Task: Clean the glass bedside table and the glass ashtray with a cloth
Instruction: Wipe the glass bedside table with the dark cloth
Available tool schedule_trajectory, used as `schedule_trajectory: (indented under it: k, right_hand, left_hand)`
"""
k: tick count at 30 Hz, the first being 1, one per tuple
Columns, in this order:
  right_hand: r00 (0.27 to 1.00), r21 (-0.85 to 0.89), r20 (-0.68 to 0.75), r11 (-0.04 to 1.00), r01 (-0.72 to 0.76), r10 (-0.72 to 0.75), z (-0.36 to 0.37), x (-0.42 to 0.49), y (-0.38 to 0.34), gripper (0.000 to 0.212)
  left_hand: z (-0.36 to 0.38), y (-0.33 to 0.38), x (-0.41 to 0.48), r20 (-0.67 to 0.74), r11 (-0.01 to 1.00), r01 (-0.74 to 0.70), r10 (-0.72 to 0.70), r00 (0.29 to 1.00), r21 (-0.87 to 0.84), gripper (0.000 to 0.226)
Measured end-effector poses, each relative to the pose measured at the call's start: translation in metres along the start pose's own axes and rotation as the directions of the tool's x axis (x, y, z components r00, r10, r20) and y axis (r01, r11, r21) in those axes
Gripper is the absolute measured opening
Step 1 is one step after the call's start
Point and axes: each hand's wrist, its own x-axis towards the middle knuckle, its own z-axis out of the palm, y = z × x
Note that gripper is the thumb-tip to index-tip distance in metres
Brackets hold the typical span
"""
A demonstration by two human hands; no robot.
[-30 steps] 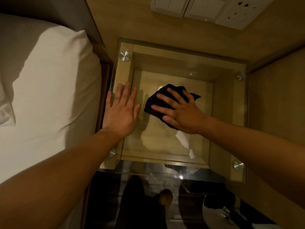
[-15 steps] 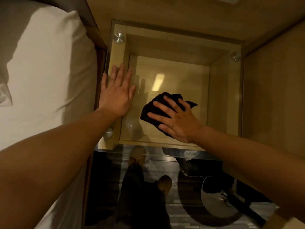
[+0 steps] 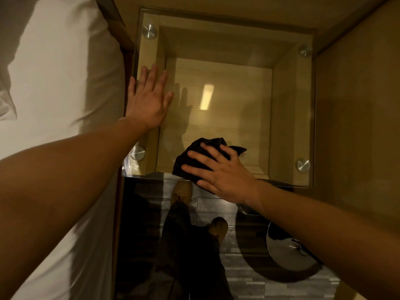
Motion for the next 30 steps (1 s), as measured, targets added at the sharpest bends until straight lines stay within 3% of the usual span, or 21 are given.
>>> schedule_trajectory:
  k: [3,7,11,12,14,16,19,22,25,27,30]
  right_hand:
    - [1.000,0.017,-0.025,1.000,-0.014,0.015,0.007,-0.007,-0.009,0.056]
    - [0.999,0.086,-0.036,0.996,0.028,-0.025,0.010,-0.019,-0.018,0.081]
    - [0.998,0.351,-0.058,0.936,0.006,0.015,-0.003,-0.029,-0.019,0.060]
    - [0.993,0.507,-0.073,0.861,-0.042,0.091,-0.012,-0.032,-0.019,0.054]
    - [0.949,0.776,-0.064,0.613,-0.147,0.308,-0.036,-0.038,-0.013,0.046]
    - [0.860,0.892,-0.026,0.399,-0.210,0.510,-0.065,-0.042,0.003,0.045]
    - [0.751,0.936,-0.034,0.284,-0.207,0.659,-0.101,-0.034,0.046,0.046]
    - [0.702,0.923,-0.097,0.328,-0.202,0.705,-0.123,-0.009,0.100,0.045]
    - [0.691,0.864,-0.199,0.457,-0.211,0.695,-0.133,0.027,0.155,0.043]
    - [0.705,0.772,-0.274,0.587,-0.245,0.654,-0.136,0.058,0.192,0.041]
    - [0.781,0.541,-0.357,0.795,-0.274,0.512,-0.133,0.104,0.241,0.042]
  left_hand:
    - [-0.003,0.006,-0.007,-0.003,1.000,-0.013,0.013,1.000,0.010,0.066]
    - [-0.001,0.031,-0.036,-0.001,0.996,-0.065,0.065,0.998,-0.069,0.066]
    - [0.011,0.060,-0.062,-0.008,0.984,-0.085,0.085,0.996,-0.159,0.065]
    - [0.016,0.067,-0.064,-0.009,0.981,-0.090,0.090,0.996,-0.174,0.064]
    - [0.023,0.079,-0.063,0.003,0.977,-0.090,0.092,0.996,-0.193,0.064]
    - [0.027,0.091,-0.058,0.015,0.982,-0.082,0.086,0.996,-0.171,0.063]
    - [0.032,0.104,-0.048,0.027,0.991,-0.088,0.091,0.995,-0.104,0.064]
    - [0.043,0.107,-0.045,0.024,0.996,-0.083,0.084,0.996,-0.020,0.064]
    - [0.052,0.105,-0.046,-0.003,0.997,-0.080,0.080,0.997,0.020,0.064]
    - [0.056,0.103,-0.044,-0.015,0.995,-0.089,0.089,0.996,0.034,0.064]
    - [0.058,0.103,-0.043,-0.025,0.994,-0.087,0.089,0.996,0.059,0.065]
